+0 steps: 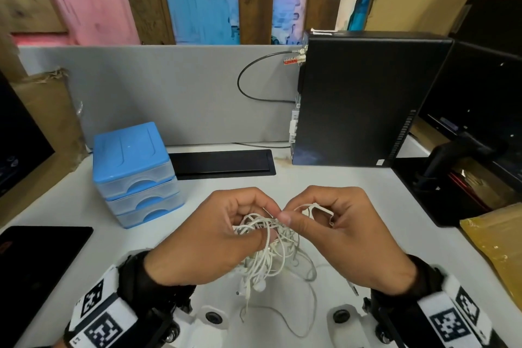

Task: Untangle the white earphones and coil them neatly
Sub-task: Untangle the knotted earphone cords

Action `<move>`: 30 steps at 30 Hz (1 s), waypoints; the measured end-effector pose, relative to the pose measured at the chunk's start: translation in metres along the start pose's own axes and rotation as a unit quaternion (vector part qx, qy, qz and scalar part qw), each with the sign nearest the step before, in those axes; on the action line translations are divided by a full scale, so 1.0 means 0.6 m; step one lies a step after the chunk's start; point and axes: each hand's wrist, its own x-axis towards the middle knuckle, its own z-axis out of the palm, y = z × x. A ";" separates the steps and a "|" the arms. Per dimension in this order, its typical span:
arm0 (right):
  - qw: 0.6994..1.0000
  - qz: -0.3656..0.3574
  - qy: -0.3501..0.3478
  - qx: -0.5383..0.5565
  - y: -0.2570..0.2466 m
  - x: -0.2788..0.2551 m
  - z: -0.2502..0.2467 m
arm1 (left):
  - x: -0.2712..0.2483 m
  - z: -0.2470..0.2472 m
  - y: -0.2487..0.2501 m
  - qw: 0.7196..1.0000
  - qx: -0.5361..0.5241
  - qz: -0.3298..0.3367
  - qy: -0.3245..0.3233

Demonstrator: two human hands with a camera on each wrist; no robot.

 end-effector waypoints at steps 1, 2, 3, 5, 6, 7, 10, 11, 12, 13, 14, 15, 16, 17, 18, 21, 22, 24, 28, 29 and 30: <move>1.000 -0.005 -0.001 -0.022 0.000 0.000 0.000 | -0.001 0.002 0.000 1.000 0.004 0.005 0.008; 0.999 -0.013 0.000 -0.048 -0.001 -0.001 0.001 | -0.002 0.005 0.000 1.000 0.007 0.009 0.021; 0.997 -0.021 0.002 -0.075 0.000 -0.002 0.002 | -0.004 0.008 0.001 0.999 0.012 0.014 0.036; 0.993 -0.037 0.009 -0.113 0.003 -0.004 0.005 | -0.007 0.014 0.004 0.997 0.025 0.025 0.069; 0.991 -0.046 0.015 -0.127 0.004 -0.005 0.005 | -0.008 0.017 0.007 0.995 0.031 0.035 0.083; 0.988 -0.058 0.023 -0.141 0.004 -0.006 0.005 | -0.009 0.018 0.008 0.994 0.037 0.046 0.095; 0.977 -0.091 0.038 -0.188 0.001 -0.009 0.004 | -0.009 0.020 0.008 0.988 0.053 0.077 0.122; 0.975 -0.094 0.040 -0.199 -0.001 -0.009 0.004 | -0.010 0.020 0.008 0.986 0.057 0.089 0.129; 0.973 -0.095 0.044 -0.204 -0.001 -0.009 0.005 | -0.011 0.022 0.007 0.984 0.064 0.102 0.134; 0.973 -0.097 0.051 -0.204 -0.001 -0.008 0.005 | -0.011 0.024 0.007 0.981 0.072 0.119 0.137; 0.973 -0.100 0.061 -0.198 -0.001 -0.008 0.005 | -0.011 0.026 0.007 0.977 0.081 0.139 0.141; 0.974 -0.104 0.070 -0.187 -0.002 -0.008 0.005 | -0.010 0.028 0.005 0.972 0.092 0.159 0.147; 0.976 -0.108 0.077 -0.172 -0.003 -0.009 0.005 | -0.009 0.028 0.004 0.965 0.104 0.182 0.158; 0.978 -0.112 0.079 -0.154 -0.006 -0.010 0.005 | -0.005 0.028 0.000 0.956 0.115 0.205 0.172; 0.981 -0.115 0.080 -0.136 -0.009 -0.013 0.005 | -0.002 0.027 -0.004 0.948 0.122 0.225 0.189; 0.981 -0.128 0.100 -0.106 -0.020 -0.021 0.007 | 0.007 0.023 -0.016 0.933 0.114 0.250 0.233; 0.979 -0.136 0.108 -0.107 -0.023 -0.023 0.009 | 0.008 0.023 -0.017 0.930 0.110 0.255 0.240; 0.974 -0.154 0.124 -0.116 -0.026 -0.023 0.010 | 0.007 0.025 -0.018 0.929 0.095 0.262 0.243; 0.962 -0.172 0.151 -0.149 -0.022 -0.019 0.009 | 0.003 0.031 -0.016 0.932 0.076 0.265 0.237; 0.960 -0.173 0.155 -0.154 -0.022 -0.019 0.010 | 0.003 0.032 -0.016 0.932 0.075 0.264 0.238; 0.959 -0.175 0.157 -0.156 -0.021 -0.019 0.010 | 0.003 0.033 -0.016 0.931 0.075 0.264 0.240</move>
